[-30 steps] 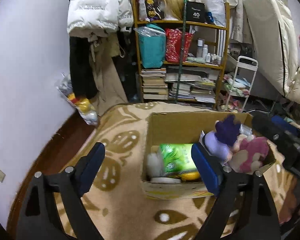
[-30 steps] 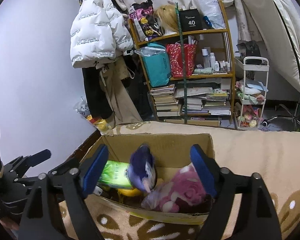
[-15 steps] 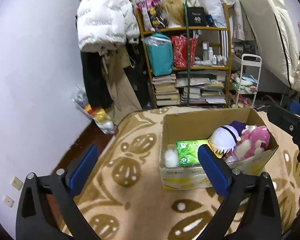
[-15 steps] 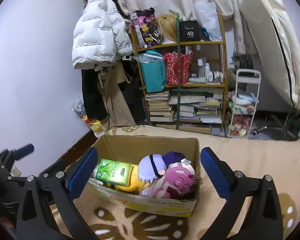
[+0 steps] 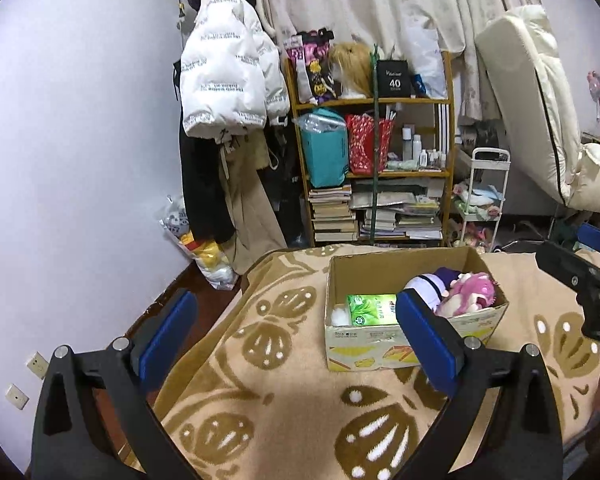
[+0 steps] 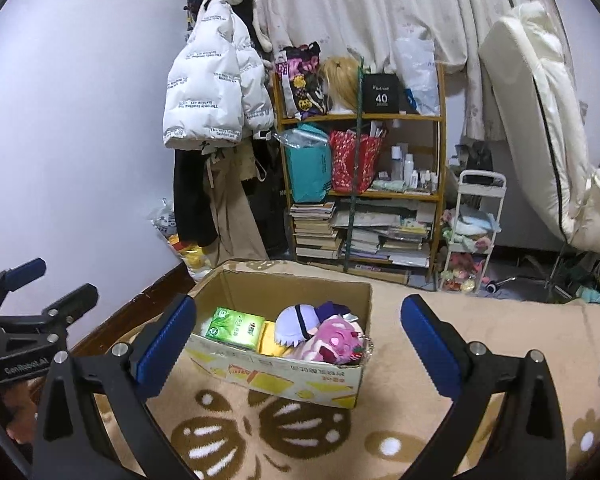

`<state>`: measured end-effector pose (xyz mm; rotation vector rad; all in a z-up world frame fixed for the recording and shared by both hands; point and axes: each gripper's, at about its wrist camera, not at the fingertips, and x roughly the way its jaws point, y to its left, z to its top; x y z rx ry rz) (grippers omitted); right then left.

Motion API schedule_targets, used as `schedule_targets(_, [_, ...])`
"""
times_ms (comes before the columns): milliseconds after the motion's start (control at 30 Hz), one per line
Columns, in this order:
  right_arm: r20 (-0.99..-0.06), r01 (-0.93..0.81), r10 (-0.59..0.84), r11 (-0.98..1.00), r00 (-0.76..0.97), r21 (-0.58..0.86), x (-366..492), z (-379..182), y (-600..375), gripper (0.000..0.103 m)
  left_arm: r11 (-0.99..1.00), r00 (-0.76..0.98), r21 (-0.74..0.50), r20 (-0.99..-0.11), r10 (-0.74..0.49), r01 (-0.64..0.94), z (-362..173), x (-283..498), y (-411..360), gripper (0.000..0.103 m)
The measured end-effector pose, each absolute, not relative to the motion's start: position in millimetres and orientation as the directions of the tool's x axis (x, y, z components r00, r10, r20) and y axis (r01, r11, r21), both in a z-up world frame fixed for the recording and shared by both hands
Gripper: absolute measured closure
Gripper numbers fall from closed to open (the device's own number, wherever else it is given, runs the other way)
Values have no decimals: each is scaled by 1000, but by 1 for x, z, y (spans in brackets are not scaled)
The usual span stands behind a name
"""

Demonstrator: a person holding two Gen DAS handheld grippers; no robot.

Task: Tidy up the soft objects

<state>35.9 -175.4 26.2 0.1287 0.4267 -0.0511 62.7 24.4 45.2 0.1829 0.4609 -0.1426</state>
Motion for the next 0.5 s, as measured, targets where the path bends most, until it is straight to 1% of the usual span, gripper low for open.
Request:
schedule_targets(200, [-391, 109, -48, 985, 919, 136, 11, 36, -182, 0, 976, 901, 129, -422, -106, 175, 57, 41, 36, 5])
schedule_targets(500, [-368, 126, -82, 987, 926, 100, -15, 40, -181, 0, 974, 903, 123, -411, -125, 191, 55, 24, 45, 5])
